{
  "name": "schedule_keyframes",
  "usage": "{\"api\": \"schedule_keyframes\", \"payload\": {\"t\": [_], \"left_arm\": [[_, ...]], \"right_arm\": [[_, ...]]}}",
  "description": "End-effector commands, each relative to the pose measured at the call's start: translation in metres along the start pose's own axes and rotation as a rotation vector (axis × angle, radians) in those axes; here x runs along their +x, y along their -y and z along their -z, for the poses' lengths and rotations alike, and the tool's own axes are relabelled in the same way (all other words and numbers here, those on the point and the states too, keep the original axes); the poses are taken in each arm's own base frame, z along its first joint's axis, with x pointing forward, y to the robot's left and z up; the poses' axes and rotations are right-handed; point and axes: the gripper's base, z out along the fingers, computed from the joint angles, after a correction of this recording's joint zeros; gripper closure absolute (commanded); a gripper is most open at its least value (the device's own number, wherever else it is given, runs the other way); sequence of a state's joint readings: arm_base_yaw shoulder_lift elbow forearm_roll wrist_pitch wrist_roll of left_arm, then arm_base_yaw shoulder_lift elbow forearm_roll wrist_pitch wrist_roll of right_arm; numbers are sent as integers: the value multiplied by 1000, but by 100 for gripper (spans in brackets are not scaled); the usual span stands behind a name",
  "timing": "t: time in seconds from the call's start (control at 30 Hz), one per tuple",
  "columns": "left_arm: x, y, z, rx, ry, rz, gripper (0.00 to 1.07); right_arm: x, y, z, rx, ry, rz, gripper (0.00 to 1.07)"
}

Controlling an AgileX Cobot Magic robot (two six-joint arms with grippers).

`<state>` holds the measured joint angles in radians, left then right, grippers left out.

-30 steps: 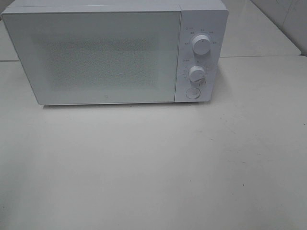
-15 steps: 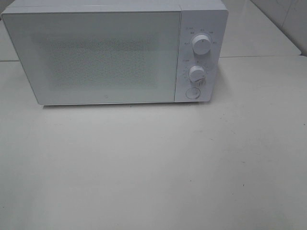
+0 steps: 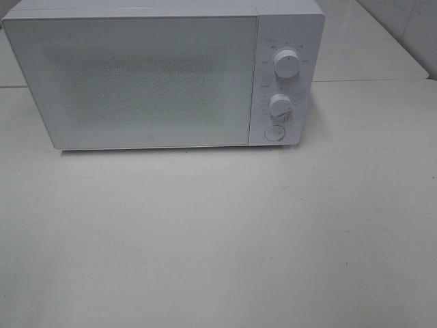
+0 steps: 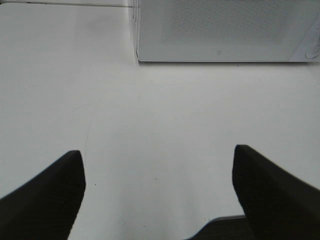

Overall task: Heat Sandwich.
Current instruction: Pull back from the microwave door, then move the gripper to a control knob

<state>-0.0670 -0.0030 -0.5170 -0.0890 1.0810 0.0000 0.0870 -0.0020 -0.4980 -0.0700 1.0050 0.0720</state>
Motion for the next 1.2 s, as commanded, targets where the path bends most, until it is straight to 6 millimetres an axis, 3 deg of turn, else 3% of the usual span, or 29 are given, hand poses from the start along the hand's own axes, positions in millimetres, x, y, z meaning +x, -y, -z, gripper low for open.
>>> {"api": "schedule_keyframes", "payload": {"t": [0.03,1.2], "left_arm": [[-1,1,-1,5,10,8,31],[1,2,2,-59,43,37,31]], "right_arm": [[2,0,3,-3,35,10,57],[2,0,3,-10,35,13,57]]}}
